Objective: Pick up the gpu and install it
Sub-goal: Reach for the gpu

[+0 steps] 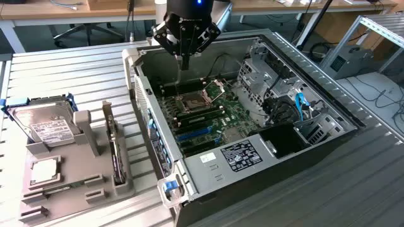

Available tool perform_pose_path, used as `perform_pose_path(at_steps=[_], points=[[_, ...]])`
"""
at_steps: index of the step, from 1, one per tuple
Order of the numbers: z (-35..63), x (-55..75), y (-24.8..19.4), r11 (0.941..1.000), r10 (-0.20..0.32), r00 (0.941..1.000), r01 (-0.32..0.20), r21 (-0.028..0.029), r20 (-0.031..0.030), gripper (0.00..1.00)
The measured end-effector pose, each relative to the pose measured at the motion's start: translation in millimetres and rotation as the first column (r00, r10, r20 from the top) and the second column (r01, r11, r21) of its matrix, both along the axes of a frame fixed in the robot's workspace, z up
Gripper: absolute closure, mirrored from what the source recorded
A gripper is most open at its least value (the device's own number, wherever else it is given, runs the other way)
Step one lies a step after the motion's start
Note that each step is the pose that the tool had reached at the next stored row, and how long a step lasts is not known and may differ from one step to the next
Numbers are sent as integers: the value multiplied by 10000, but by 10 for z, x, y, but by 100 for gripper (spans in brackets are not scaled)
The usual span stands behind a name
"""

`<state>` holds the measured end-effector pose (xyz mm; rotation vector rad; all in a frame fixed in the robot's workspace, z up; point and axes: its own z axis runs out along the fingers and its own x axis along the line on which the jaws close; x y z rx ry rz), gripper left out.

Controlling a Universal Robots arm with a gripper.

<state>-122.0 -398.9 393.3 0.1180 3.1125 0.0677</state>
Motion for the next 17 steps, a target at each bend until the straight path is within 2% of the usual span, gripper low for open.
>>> perform_pose_path(at_steps=[17], points=[[0, -91, 0, 10000, 0, 10000, 0, 0, 0, 89]])
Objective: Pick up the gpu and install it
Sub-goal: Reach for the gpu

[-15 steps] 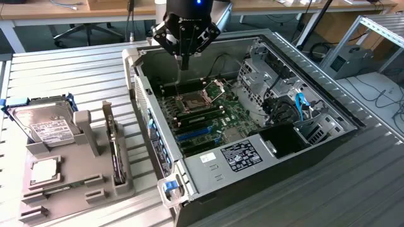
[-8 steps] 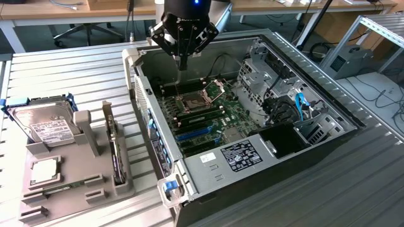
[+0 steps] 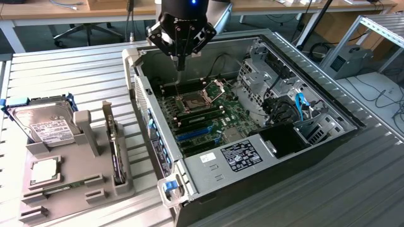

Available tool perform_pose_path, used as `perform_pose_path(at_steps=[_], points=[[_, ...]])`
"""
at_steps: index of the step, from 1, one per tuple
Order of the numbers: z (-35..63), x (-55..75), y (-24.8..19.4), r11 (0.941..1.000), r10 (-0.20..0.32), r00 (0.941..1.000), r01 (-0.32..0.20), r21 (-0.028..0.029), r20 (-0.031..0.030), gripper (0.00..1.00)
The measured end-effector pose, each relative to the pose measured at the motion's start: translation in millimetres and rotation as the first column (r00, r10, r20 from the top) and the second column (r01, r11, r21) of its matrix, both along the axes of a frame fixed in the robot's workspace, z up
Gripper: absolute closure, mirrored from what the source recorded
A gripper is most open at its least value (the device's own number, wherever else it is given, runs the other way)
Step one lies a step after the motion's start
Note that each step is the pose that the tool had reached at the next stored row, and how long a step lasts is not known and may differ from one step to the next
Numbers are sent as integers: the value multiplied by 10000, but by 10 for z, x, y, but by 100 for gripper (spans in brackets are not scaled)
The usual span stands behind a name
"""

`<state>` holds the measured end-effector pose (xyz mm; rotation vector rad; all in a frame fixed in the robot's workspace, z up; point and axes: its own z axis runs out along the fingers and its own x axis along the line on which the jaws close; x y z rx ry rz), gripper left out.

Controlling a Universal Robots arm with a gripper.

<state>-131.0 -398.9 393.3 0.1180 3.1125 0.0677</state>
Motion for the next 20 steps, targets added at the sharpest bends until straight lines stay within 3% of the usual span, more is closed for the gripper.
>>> perform_pose_path(at_steps=[20], points=[[0, -61, 0, 10000, 0, 10000, 0, 0, 0, 89]])
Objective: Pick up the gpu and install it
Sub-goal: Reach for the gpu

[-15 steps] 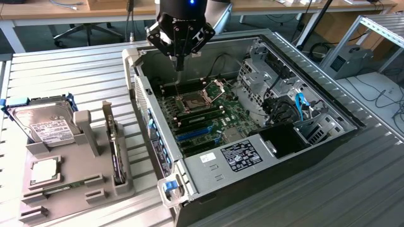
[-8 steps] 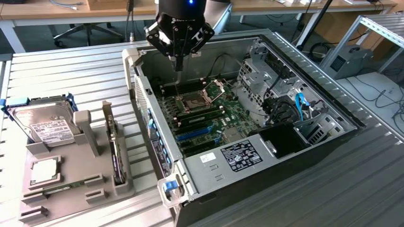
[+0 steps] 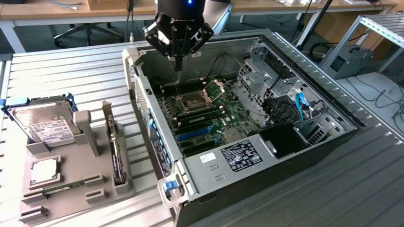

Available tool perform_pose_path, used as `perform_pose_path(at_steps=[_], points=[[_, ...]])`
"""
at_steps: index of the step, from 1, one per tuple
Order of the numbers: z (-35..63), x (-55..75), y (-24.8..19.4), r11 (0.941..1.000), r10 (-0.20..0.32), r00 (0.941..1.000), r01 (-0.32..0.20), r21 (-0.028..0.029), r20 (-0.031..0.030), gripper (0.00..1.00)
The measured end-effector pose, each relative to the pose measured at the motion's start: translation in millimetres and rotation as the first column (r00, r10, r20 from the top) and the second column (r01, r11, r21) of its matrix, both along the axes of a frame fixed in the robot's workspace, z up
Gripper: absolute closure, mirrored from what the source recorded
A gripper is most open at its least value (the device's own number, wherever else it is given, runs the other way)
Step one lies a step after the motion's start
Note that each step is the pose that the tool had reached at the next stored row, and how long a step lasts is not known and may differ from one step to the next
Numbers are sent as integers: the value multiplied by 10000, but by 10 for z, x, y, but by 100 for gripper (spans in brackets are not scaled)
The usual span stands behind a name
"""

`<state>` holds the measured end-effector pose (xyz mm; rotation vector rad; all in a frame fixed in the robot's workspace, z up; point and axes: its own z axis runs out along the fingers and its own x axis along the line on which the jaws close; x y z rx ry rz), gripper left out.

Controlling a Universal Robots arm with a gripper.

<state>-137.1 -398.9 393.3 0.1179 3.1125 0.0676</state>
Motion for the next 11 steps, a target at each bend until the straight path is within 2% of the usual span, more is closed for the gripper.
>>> perform_pose_path(at_steps=[11], points=[[0, -23, 0, 10000, 0, 10000, 0, 0, 0, 89]])
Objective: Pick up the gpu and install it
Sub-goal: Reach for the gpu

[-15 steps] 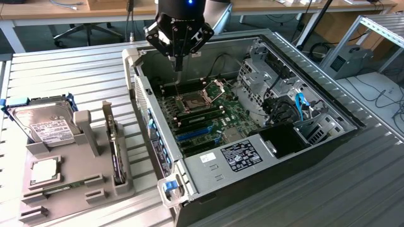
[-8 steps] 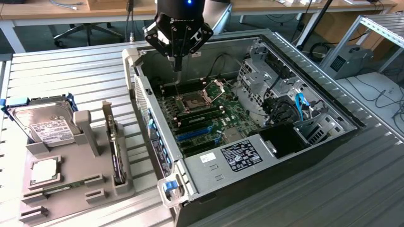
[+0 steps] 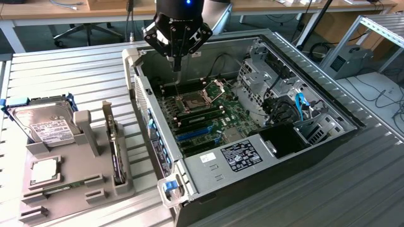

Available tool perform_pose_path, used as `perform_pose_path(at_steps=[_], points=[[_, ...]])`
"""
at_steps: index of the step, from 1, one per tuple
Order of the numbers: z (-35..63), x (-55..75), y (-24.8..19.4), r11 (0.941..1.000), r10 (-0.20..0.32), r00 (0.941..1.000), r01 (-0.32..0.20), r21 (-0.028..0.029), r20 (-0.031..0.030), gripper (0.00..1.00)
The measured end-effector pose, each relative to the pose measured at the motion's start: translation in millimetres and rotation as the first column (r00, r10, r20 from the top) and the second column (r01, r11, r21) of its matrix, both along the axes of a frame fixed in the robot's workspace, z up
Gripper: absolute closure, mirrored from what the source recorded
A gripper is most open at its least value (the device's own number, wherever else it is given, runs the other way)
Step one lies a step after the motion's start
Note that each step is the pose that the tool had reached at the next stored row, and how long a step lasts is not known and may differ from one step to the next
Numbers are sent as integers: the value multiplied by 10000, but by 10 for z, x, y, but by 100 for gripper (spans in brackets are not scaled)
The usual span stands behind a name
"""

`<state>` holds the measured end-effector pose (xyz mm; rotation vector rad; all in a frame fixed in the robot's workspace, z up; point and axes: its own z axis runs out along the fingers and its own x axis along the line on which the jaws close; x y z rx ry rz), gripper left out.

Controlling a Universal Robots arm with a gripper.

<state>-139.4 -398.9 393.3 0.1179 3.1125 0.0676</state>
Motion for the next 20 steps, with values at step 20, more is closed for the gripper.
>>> perform_pose_path(at_steps=[20], points=[[-1, -64, 0, 10000, 0, 10000, 0, 0, 0, 89]])
